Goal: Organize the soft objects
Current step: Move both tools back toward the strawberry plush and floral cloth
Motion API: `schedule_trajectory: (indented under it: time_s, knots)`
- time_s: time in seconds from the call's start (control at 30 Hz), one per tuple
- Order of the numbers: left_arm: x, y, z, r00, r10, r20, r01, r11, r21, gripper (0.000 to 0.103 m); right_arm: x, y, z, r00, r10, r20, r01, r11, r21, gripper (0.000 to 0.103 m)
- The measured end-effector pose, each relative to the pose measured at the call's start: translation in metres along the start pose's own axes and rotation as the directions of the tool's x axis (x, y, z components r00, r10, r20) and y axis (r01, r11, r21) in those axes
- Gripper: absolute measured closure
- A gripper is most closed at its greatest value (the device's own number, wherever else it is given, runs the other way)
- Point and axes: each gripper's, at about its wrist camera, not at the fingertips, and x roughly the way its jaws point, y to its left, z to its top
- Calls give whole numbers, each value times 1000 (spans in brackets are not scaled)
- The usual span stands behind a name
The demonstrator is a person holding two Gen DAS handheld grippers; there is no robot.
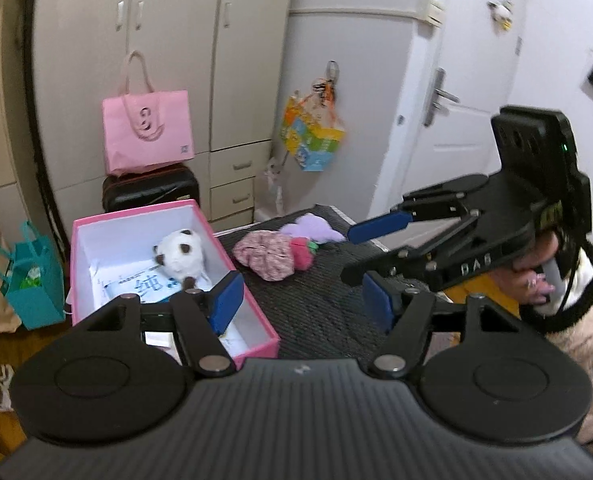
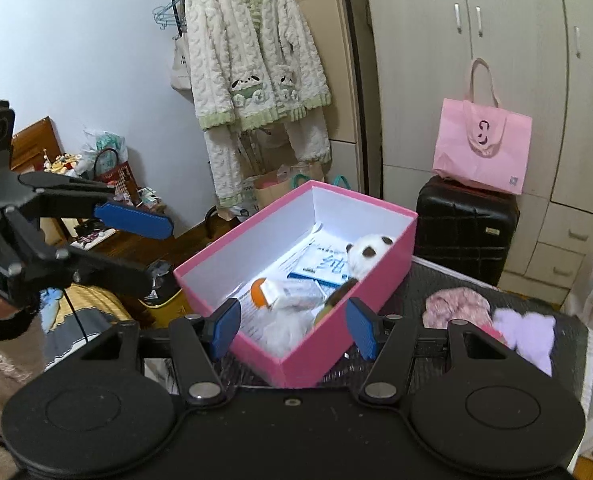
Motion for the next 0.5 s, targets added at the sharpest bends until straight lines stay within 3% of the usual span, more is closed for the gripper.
schedule_trajectory:
  time_s: [0.1, 0.23, 0.5]
  knots:
    - [-1, -23, -5, 1000, -15, 4, 15, 999, 41, 38, -17, -1, -12, 1000, -20, 10, 20, 1000, -1, 39]
    - [2, -43, -10, 998, -59, 15, 59, 998, 39, 38, -30, -5, -35, 996, -83, 33, 84, 996, -34, 39]
    - [28, -65, -21, 992, -106, 62, 105, 994, 19, 37, -40, -21, -77, 988, -130, 82, 135, 989, -60, 39]
